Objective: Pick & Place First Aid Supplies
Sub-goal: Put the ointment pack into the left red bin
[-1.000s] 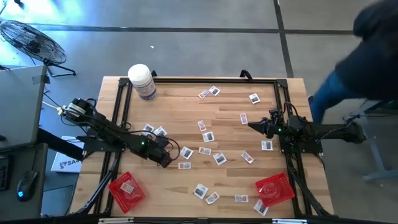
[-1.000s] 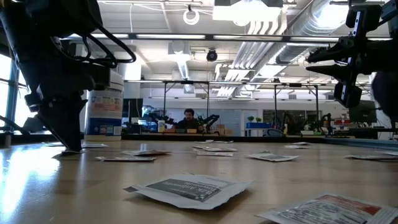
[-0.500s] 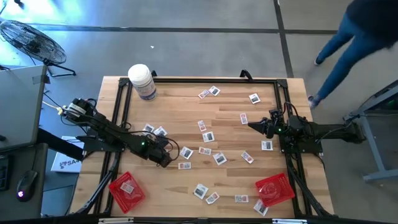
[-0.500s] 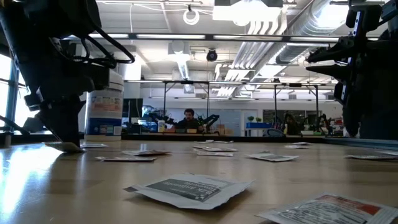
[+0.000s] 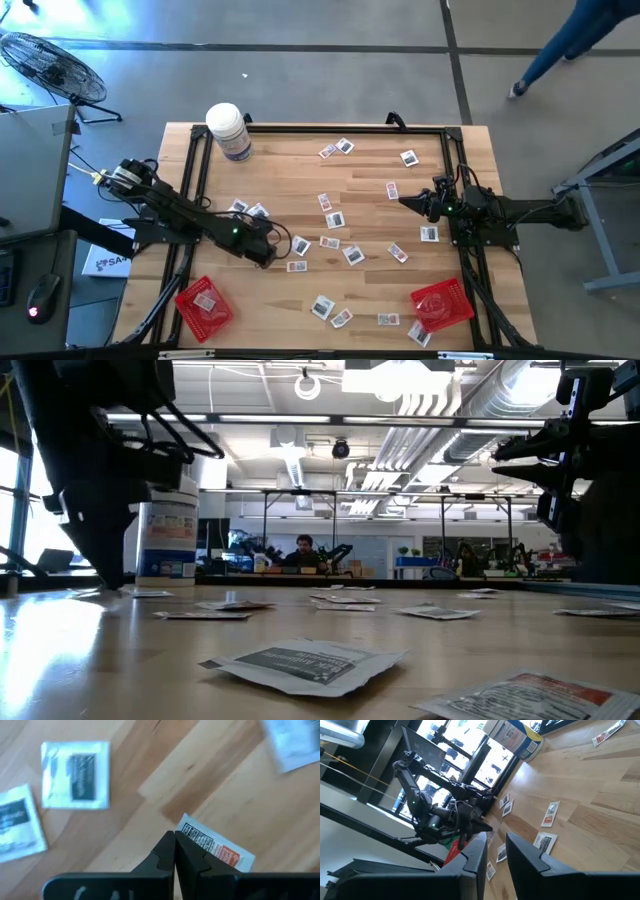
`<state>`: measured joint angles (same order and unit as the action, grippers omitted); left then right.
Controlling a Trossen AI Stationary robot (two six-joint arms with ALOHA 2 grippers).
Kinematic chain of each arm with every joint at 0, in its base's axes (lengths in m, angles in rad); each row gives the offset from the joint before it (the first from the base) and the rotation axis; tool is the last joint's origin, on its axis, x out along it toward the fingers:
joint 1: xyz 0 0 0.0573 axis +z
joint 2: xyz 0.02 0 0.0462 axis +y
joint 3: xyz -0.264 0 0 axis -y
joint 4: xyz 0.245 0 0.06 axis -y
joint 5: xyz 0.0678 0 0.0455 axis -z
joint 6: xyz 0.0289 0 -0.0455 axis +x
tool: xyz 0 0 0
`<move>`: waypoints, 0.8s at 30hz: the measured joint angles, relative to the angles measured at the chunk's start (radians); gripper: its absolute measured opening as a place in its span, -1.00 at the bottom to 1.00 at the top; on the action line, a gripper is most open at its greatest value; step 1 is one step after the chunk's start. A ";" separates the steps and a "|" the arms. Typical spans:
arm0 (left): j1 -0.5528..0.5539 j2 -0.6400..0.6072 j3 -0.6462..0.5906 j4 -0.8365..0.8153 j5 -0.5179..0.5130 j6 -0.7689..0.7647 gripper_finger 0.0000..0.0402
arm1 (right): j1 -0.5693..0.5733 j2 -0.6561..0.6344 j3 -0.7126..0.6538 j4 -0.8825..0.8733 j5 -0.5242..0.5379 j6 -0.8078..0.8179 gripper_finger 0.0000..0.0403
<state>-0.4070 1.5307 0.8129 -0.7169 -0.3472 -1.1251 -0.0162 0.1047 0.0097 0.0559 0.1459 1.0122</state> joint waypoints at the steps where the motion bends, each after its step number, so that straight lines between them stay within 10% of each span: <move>1: -0.005 0.000 0.011 0.003 0.000 0.008 -1.00 | 0.000 0.000 0.000 0.000 0.000 0.000 -0.68; 24: -0.391 -0.004 0.327 -0.336 0.293 -0.215 -1.00 | 0.000 0.000 0.000 0.000 0.000 0.000 -0.68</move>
<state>-0.7977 1.5270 1.1400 -1.0533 -0.0539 -1.3401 -0.0163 0.1047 0.0097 0.0562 0.1463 1.0122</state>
